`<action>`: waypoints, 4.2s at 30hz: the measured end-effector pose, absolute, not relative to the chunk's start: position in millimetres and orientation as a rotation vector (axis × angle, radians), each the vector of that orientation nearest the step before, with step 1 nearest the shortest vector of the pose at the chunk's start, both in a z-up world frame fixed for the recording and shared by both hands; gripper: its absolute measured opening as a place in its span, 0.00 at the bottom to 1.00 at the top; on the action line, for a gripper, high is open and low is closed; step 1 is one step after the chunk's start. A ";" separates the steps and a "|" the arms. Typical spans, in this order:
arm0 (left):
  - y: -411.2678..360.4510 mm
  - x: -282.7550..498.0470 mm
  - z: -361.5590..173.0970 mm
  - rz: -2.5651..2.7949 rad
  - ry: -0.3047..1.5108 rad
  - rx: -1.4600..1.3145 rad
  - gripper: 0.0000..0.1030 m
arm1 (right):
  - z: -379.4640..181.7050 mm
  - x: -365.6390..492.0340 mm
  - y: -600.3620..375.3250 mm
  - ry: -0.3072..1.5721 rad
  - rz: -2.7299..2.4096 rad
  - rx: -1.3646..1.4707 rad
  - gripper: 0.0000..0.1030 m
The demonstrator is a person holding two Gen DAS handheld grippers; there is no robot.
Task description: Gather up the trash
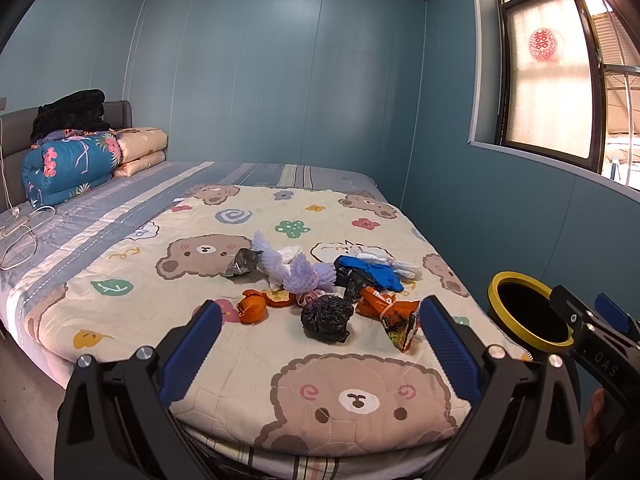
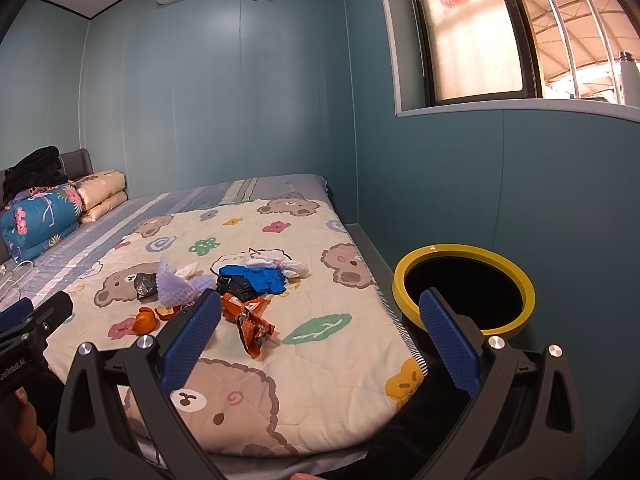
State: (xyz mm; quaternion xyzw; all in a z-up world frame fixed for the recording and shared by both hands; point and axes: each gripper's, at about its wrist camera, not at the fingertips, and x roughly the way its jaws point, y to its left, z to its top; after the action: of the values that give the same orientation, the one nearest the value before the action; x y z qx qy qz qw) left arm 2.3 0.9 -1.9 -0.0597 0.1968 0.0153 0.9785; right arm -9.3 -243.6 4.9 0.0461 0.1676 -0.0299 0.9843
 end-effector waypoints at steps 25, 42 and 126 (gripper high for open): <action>-1.1 0.4 -0.2 0.031 0.398 -0.120 0.93 | 2.5 -10.4 -246.4 0.341 -0.062 0.094 0.92; -1.1 0.9 -0.2 0.032 0.398 -0.120 0.93 | 1.5 -10.0 -245.1 0.347 -0.066 0.098 0.92; 129.0 239.7 -110.3 0.131 1.052 -0.137 0.93 | -82.7 237.6 -151.4 0.974 0.521 -0.201 0.92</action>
State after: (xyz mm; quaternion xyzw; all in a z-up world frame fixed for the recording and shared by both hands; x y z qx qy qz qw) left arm 239.8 129.0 -110.3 -0.0651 0.5015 0.0627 0.8604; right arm 237.6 -151.4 -82.7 -0.0951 0.4618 0.2470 0.8466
